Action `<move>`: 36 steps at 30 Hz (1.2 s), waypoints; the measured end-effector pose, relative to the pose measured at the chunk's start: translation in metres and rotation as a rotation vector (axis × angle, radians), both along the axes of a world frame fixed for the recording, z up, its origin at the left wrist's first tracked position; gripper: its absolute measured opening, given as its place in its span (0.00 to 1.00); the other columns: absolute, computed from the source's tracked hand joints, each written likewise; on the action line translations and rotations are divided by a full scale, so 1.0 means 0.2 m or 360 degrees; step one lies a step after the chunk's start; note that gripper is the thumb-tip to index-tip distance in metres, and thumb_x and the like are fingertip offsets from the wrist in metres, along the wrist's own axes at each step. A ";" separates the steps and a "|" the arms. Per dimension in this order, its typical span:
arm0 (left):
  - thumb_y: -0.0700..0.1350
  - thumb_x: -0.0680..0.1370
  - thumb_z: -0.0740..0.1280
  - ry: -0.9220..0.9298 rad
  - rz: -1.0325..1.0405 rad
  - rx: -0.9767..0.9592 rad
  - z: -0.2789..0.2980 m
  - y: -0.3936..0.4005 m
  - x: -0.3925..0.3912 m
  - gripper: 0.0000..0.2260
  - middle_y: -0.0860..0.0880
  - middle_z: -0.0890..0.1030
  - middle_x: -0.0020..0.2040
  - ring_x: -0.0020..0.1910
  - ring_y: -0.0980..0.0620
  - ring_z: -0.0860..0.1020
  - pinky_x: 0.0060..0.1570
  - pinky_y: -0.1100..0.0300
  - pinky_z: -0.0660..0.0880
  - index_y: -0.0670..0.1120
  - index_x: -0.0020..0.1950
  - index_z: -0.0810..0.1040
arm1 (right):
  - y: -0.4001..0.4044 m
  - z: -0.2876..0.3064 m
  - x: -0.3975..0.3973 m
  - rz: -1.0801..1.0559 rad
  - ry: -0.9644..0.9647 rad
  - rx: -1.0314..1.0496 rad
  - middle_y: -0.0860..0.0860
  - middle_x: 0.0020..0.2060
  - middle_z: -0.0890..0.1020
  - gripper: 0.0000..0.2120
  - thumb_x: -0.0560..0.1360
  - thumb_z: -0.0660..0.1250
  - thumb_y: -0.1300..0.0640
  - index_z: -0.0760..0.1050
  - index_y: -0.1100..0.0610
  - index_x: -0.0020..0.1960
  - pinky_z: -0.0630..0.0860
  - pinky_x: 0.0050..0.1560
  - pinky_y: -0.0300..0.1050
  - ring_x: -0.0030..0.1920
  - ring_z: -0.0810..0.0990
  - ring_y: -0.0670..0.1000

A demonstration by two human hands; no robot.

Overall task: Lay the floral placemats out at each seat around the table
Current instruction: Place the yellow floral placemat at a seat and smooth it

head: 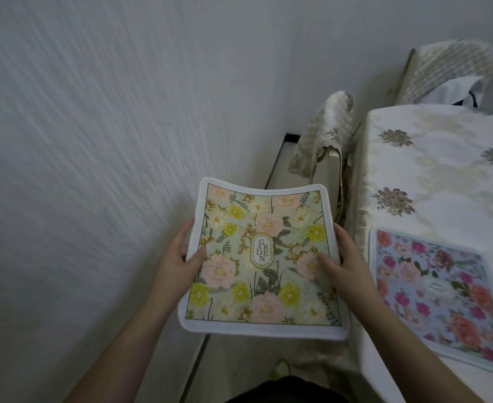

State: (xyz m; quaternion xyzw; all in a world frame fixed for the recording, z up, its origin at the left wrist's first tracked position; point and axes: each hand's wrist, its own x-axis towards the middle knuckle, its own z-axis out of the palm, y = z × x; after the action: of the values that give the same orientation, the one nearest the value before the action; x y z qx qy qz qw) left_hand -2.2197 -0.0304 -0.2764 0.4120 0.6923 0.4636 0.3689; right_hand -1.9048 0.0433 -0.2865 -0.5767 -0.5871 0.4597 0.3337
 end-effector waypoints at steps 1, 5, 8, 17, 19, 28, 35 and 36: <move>0.43 0.79 0.69 0.0010 -0.0019 -0.0009 0.01 0.07 0.01 0.28 0.54 0.85 0.54 0.47 0.51 0.86 0.44 0.44 0.83 0.66 0.73 0.66 | 0.06 0.00 0.01 -0.0014 -0.0002 0.0000 0.38 0.58 0.79 0.30 0.78 0.66 0.57 0.61 0.39 0.74 0.81 0.47 0.42 0.52 0.82 0.39; 0.43 0.79 0.69 0.0002 -0.0073 -0.0013 0.04 0.32 0.04 0.28 0.53 0.85 0.56 0.49 0.50 0.86 0.45 0.43 0.83 0.68 0.72 0.66 | 0.26 0.01 0.06 -0.0038 0.0015 -0.0017 0.41 0.61 0.79 0.30 0.78 0.66 0.56 0.59 0.40 0.75 0.82 0.51 0.49 0.56 0.81 0.45; 0.43 0.79 0.69 0.0034 -0.0130 -0.0022 0.06 0.47 0.07 0.28 0.53 0.84 0.57 0.50 0.51 0.85 0.46 0.43 0.83 0.66 0.73 0.66 | 0.37 0.00 0.09 -0.0096 -0.0002 -0.0012 0.42 0.62 0.77 0.32 0.78 0.66 0.56 0.57 0.42 0.77 0.80 0.44 0.35 0.55 0.80 0.41; 0.43 0.80 0.68 0.0068 -0.0281 -0.0034 0.05 0.97 0.07 0.27 0.54 0.84 0.57 0.50 0.54 0.85 0.45 0.49 0.84 0.60 0.75 0.65 | 0.70 -0.01 0.11 -0.0287 -0.0048 0.0003 0.44 0.62 0.78 0.30 0.78 0.67 0.56 0.59 0.39 0.75 0.77 0.38 0.31 0.53 0.81 0.41; 0.43 0.80 0.68 0.0028 -0.0318 -0.0014 0.03 1.10 0.07 0.27 0.54 0.84 0.57 0.50 0.53 0.85 0.44 0.49 0.84 0.61 0.75 0.65 | 0.79 0.02 0.10 -0.0331 -0.0107 0.0016 0.44 0.60 0.80 0.31 0.78 0.67 0.54 0.57 0.36 0.74 0.80 0.40 0.37 0.51 0.82 0.44; 0.45 0.80 0.68 -0.0018 -0.0558 0.0062 0.03 1.71 0.05 0.28 0.52 0.85 0.55 0.46 0.55 0.85 0.41 0.56 0.84 0.64 0.75 0.64 | 1.12 0.12 0.09 -0.0558 -0.0209 0.0106 0.42 0.52 0.82 0.30 0.78 0.66 0.54 0.58 0.40 0.76 0.77 0.29 0.32 0.40 0.83 0.36; 0.45 0.80 0.68 -0.0049 -0.0802 0.0063 0.05 2.10 0.25 0.28 0.52 0.82 0.59 0.48 0.56 0.85 0.36 0.63 0.81 0.65 0.75 0.63 | 1.29 0.16 0.18 -0.0800 -0.0238 0.0117 0.41 0.51 0.81 0.31 0.79 0.66 0.53 0.56 0.39 0.76 0.75 0.28 0.30 0.40 0.83 0.36; 0.45 0.80 0.68 -0.0070 -0.0825 0.0053 0.05 2.16 0.28 0.28 0.52 0.83 0.58 0.46 0.56 0.85 0.36 0.62 0.81 0.65 0.75 0.63 | 1.31 0.16 0.21 -0.0834 -0.0238 0.0112 0.41 0.50 0.81 0.31 0.79 0.66 0.53 0.56 0.39 0.76 0.74 0.27 0.29 0.39 0.82 0.34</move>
State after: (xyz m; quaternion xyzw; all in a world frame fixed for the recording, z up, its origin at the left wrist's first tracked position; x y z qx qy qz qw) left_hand -2.1639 0.4020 -0.2663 0.5715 0.5476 0.3738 0.4835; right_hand -1.8624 0.3062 -0.2550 -0.7293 -0.4567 0.2930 0.4168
